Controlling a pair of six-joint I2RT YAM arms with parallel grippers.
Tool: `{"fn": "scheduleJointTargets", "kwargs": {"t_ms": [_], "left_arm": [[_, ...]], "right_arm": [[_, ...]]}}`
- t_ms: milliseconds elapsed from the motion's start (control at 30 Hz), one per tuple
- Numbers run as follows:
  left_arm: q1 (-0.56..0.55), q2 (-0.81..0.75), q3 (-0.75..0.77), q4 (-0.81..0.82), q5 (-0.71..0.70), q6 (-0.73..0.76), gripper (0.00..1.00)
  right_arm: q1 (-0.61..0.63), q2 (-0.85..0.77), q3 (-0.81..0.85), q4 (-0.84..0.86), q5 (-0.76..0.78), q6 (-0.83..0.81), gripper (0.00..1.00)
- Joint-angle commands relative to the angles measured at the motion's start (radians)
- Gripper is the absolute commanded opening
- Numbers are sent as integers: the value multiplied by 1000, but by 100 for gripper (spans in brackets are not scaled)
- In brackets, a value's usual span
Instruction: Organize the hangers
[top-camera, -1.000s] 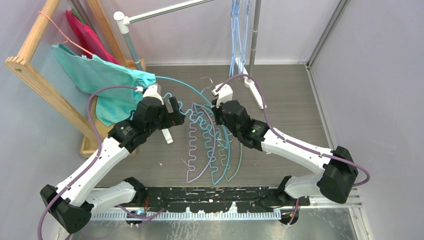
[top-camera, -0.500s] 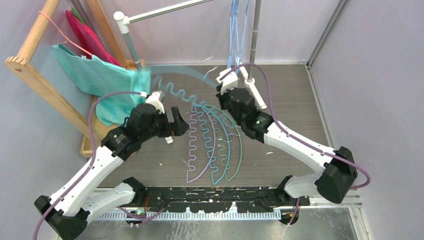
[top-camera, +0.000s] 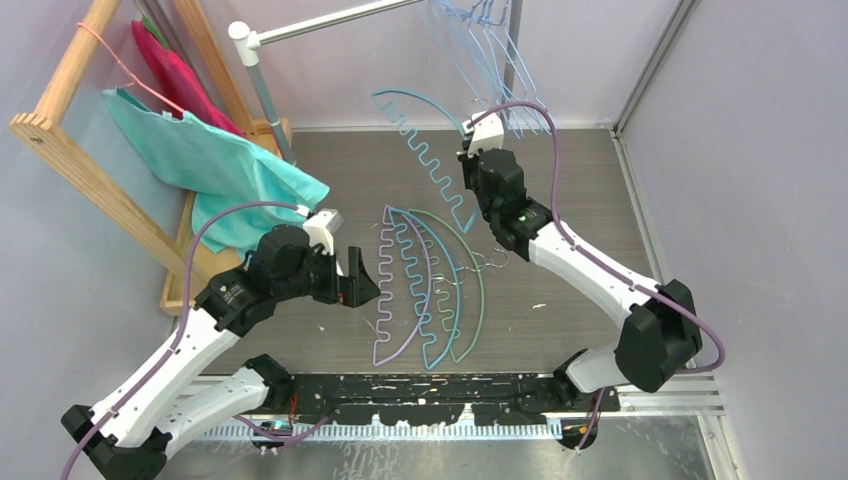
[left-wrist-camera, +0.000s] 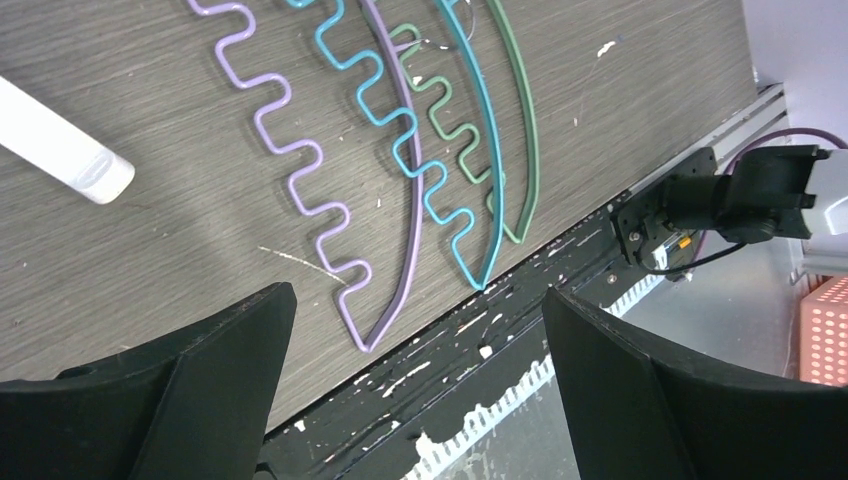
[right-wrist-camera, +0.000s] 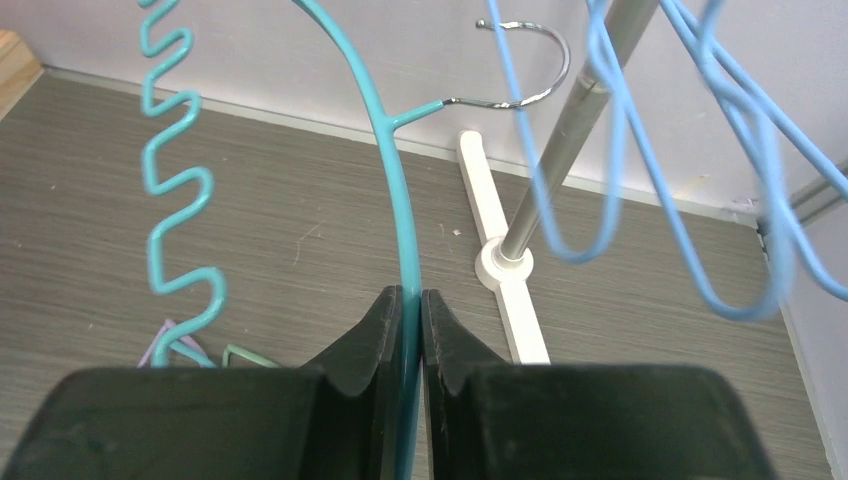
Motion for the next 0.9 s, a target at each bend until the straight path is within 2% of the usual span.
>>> {"fn": "scheduleJointTargets", "kwargs": {"t_ms": [0,333,567,867], "left_arm": [[2,-18,-15,2,-19,14,98],[1,-22,-66,37,-46,-11,98],[1,-26,-75,48,-51,-18,98],[1,-48,-104,53,-81,-23,98]], "right_arm": [[4,-101,-17,43,-82,28,1],[25,-250,-158,-57,-296,128,1],[43,-369,-267,-8,-206,163,1],[53,-369,-174,-39,-183,135,1]]}}
